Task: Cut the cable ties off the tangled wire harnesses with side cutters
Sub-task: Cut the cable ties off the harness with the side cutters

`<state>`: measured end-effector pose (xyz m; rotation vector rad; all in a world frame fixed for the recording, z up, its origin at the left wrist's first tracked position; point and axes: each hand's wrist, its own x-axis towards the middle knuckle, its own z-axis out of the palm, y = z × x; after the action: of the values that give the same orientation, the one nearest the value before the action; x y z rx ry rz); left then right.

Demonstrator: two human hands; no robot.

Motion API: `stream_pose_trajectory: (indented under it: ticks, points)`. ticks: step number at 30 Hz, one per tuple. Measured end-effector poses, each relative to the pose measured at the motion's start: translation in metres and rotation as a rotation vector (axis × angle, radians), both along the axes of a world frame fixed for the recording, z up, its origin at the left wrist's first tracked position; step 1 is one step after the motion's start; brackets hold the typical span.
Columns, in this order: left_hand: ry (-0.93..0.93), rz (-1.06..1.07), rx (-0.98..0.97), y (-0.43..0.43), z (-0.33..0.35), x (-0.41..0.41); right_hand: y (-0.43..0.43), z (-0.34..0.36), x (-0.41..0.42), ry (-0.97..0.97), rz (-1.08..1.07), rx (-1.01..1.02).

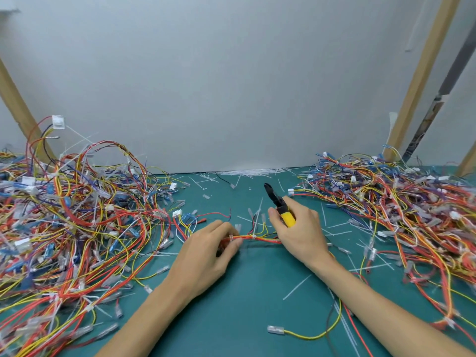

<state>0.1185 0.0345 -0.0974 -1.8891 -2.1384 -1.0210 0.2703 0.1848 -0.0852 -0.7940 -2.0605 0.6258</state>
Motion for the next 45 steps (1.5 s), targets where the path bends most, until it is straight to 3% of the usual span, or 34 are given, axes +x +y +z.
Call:
stream_pose_trajectory:
  ticks: [11,24,34,45]
  points:
    - [0.059,0.117,-0.004,-0.001,0.002,0.005,-0.001,-0.001,0.005,0.026,-0.085,0.119]
    - [-0.024,0.200,0.067,0.000,0.004,-0.001,-0.002,0.006,0.008,-0.400,-0.128,0.412]
    - [-0.041,0.201,0.099,0.000,0.005,0.000,0.010,0.037,0.016,-0.699,-0.031,0.393]
    - [-0.014,0.141,0.110,-0.001,0.004,-0.001,0.002,0.029,0.012,-0.742,0.074,0.430]
